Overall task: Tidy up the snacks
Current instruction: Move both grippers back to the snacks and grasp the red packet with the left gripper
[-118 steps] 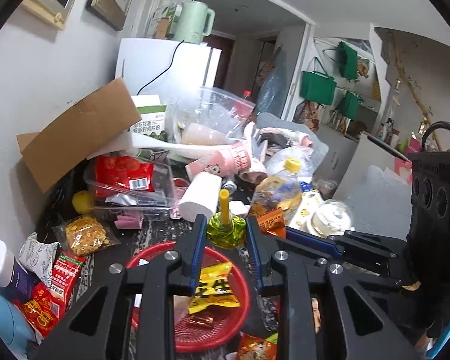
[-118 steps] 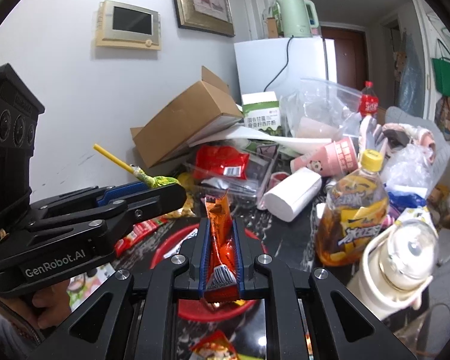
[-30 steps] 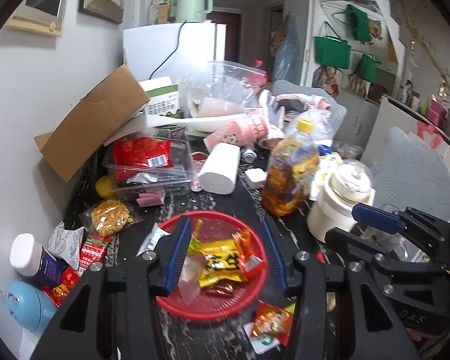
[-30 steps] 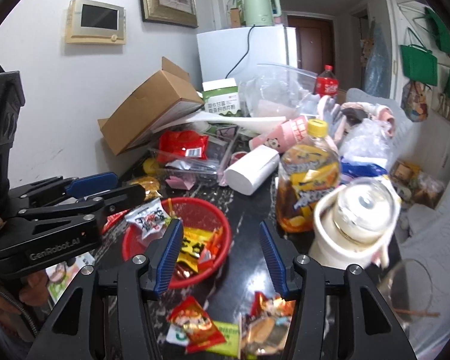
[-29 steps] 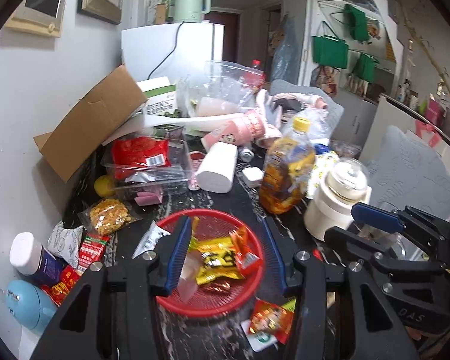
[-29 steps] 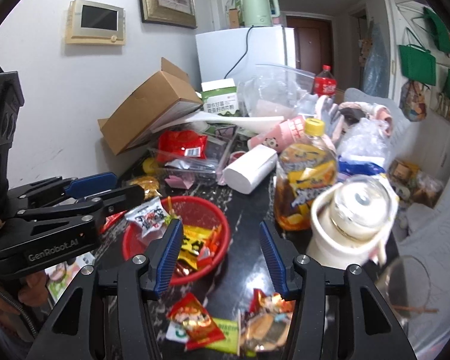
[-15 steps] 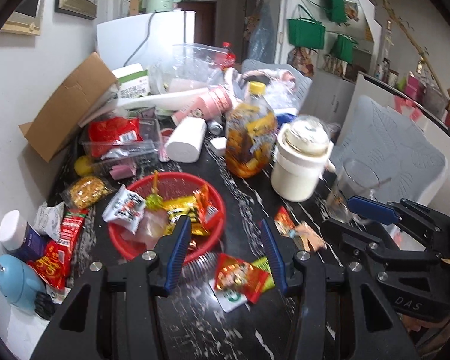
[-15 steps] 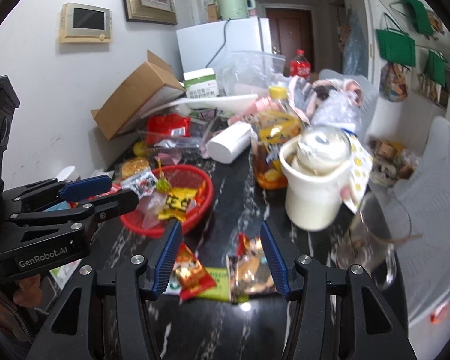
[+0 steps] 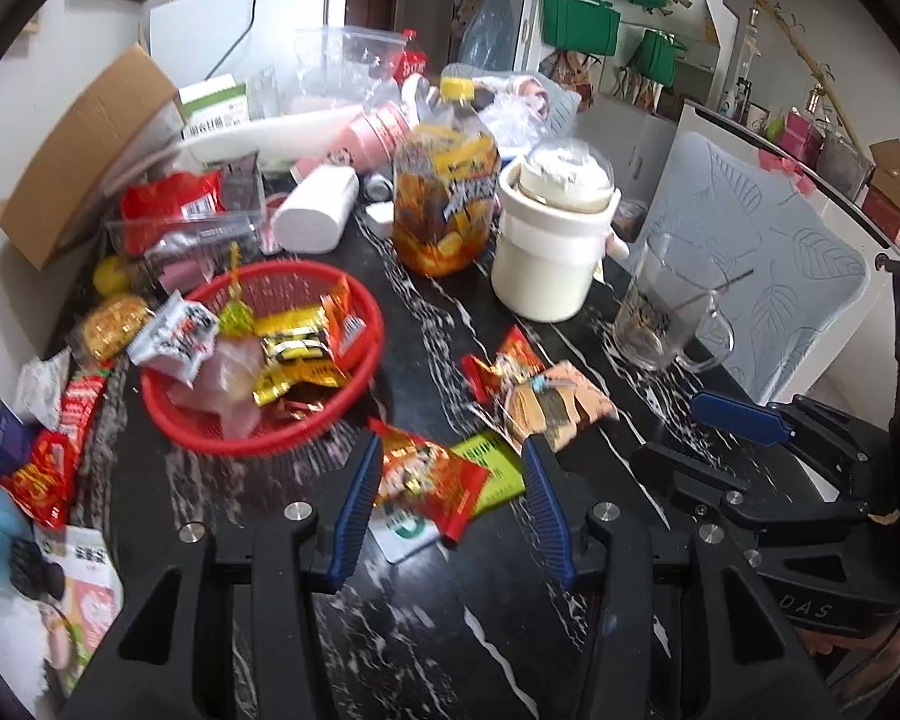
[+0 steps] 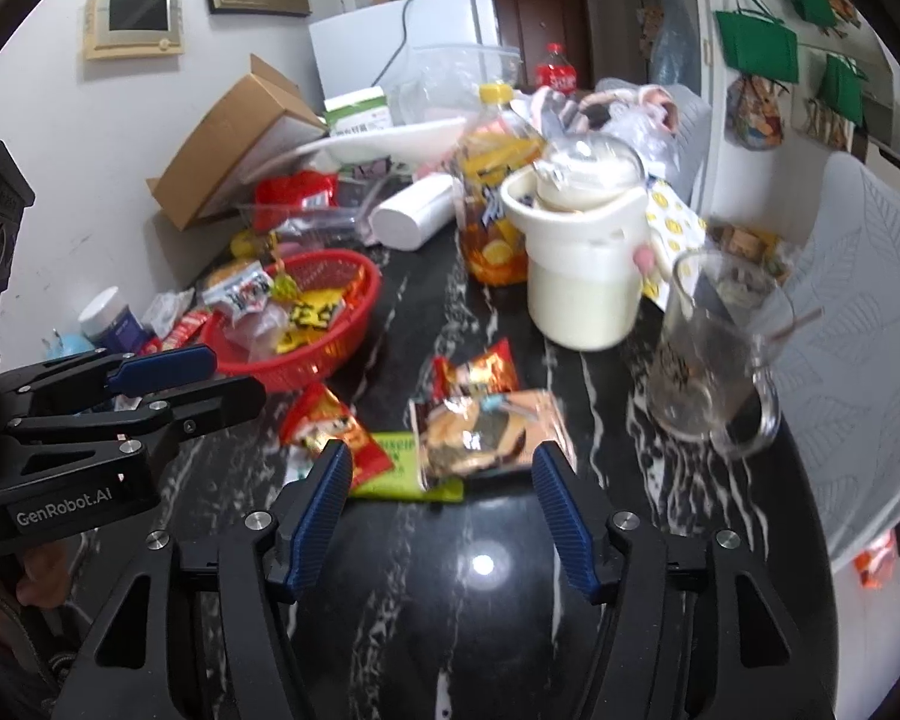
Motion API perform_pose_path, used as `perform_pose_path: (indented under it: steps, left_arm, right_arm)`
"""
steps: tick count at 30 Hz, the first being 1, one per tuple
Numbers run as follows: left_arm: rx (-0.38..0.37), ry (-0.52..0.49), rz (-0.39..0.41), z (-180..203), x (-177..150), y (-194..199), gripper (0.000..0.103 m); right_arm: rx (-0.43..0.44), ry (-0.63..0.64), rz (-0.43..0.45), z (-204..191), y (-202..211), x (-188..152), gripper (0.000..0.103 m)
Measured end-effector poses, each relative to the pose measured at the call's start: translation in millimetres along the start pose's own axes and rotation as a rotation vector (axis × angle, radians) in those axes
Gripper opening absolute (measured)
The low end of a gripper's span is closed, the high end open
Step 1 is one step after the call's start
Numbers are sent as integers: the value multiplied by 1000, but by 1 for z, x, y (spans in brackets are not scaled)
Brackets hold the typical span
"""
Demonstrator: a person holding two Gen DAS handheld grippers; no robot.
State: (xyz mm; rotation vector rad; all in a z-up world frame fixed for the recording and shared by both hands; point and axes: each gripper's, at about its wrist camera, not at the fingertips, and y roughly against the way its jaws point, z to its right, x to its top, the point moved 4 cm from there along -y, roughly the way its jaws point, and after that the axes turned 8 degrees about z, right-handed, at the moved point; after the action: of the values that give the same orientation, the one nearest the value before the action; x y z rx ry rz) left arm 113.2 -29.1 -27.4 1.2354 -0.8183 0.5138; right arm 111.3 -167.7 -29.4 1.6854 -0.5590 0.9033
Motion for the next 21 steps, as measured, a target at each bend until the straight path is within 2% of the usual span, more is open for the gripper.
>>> perform_pose_path:
  steps: [7, 13, 21]
  left_arm:
    - [-6, 27, -35, 5, -17, -13, 47]
    - [16, 87, -99, 0, -31, -36, 47]
    - [44, 149, -143, -5, -32, -62, 47]
  right_arm:
    - [-11, -28, -50, 8, -8, -22, 63]
    - [-35, -36, -79, 16, -13, -36, 64]
    - [-36, -56, -104, 28, -24, -43, 64]
